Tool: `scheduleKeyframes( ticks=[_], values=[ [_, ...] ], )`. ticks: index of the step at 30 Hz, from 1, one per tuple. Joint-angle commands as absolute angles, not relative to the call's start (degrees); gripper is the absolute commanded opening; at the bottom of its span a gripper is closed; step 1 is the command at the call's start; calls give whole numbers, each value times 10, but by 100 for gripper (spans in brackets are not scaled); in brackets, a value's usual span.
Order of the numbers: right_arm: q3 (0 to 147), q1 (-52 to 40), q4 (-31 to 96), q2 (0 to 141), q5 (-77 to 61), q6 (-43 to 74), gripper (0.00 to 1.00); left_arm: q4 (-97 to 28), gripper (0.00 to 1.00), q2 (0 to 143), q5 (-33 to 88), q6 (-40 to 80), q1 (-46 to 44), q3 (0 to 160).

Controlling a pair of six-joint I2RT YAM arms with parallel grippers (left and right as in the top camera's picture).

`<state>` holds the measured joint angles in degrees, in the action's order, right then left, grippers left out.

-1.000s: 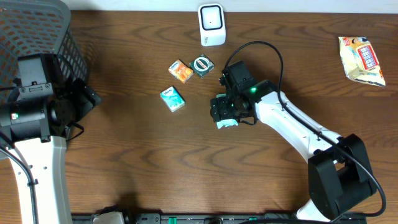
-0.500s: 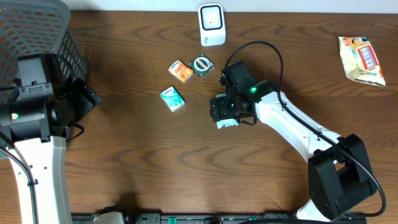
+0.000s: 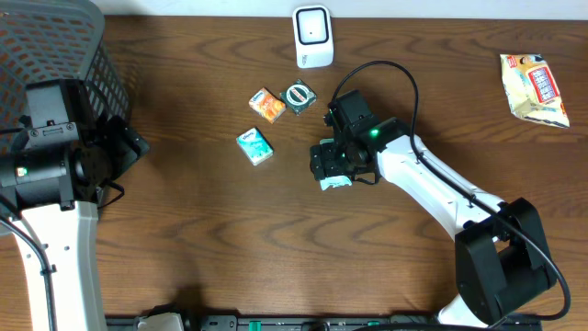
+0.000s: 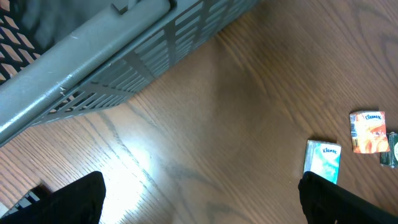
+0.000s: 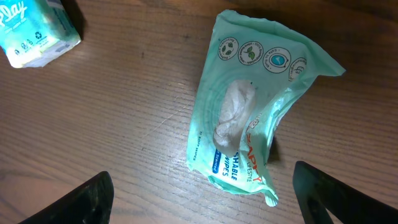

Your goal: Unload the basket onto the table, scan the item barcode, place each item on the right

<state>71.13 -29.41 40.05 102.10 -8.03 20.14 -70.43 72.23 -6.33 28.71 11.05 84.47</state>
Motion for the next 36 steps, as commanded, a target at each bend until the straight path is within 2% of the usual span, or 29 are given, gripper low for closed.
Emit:
scheduleKeyframes(
  ticks=[1, 36],
  values=[
    [715, -297, 400, 1016, -74, 197, 87, -705, 97, 722, -65, 293, 112, 846],
    [715, -297, 400, 1016, -66, 197, 87, -705, 98, 722, -65, 293, 112, 846]
  ],
)
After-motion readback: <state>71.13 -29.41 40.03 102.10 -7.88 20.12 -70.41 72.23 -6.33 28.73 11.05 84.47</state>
